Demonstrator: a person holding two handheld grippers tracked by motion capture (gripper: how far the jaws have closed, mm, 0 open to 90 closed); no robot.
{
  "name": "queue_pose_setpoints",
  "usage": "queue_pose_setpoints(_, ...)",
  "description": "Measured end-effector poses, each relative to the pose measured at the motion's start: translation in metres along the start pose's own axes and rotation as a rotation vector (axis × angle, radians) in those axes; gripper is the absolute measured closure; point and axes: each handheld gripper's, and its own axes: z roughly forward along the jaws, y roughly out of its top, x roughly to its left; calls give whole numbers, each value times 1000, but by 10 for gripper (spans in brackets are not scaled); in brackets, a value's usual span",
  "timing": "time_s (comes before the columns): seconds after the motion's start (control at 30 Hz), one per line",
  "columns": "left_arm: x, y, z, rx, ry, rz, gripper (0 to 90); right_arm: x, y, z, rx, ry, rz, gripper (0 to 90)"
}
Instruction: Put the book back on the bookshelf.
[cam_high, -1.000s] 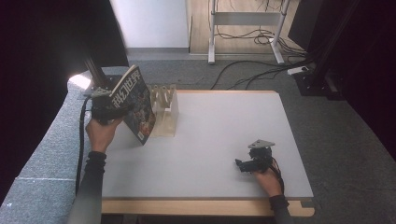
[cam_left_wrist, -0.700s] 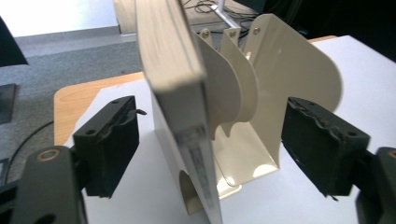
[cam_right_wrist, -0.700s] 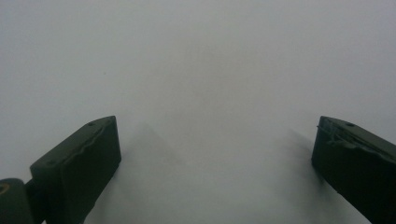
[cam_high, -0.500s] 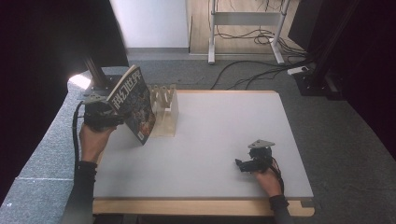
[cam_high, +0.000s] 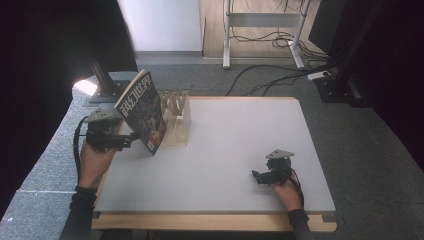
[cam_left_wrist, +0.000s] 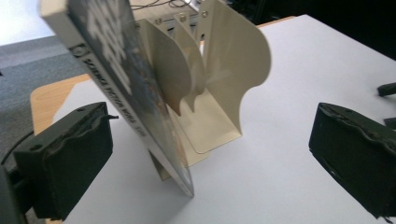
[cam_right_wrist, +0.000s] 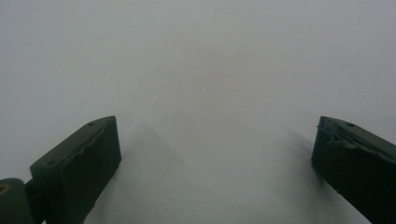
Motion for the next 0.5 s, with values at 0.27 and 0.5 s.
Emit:
queue_pose_setpoints(0.27,-18,-3,-3,-13,-33,47,0,0,0,0,-1,-1,0,6)
queue_pose_setpoints(0.5,-32,-7,5,-25,-79,67,0,0,0,0,-1,-1,0,6)
